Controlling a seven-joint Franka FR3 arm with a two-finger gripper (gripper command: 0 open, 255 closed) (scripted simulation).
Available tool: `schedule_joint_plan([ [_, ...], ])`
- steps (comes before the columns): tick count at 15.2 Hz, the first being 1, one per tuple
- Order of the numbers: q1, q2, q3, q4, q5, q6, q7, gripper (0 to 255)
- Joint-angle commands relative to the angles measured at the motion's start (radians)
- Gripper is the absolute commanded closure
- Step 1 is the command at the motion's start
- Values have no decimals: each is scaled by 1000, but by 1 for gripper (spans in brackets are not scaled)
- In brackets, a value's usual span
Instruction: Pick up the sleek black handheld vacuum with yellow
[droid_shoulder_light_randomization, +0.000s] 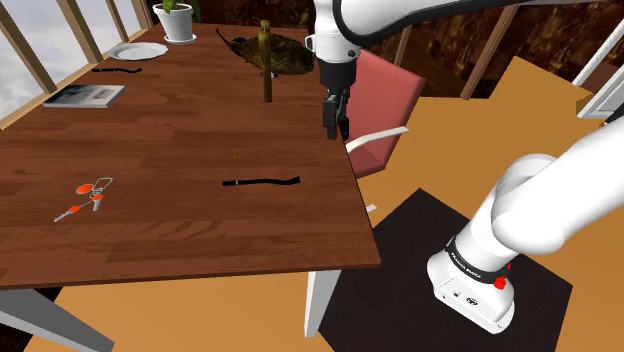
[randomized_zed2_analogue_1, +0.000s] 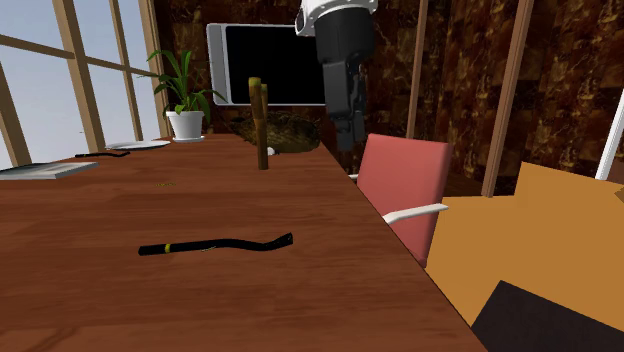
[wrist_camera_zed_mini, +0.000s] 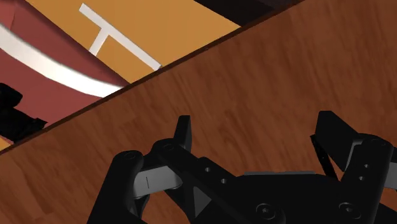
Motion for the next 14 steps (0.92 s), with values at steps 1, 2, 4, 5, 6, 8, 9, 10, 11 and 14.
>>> schedule_joint_plan([
  [1, 15, 61, 16, 32, 2, 36, -18, 0],
  [2, 24, 88, 26, 47, 3, 51, -24, 0],
  [4, 41, 142, 46, 80, 3, 78, -36, 0],
  [5, 50, 169, 56, 97, 3, 91, -42, 0],
  [6, 59, 196, 66, 114, 2, 103, -47, 0],
  [8, 76, 249, 86, 151, -3, 126, -57, 0],
  [9, 85, 276, 96, 170, -6, 136, -62, 0],
  [10, 94, 303, 106, 190, -9, 145, -67, 0],
  [11, 103, 329, 116, 210, -14, 154, -71, 0],
  [14, 132, 408, 144, 272, -30, 178, -84, 0],
])
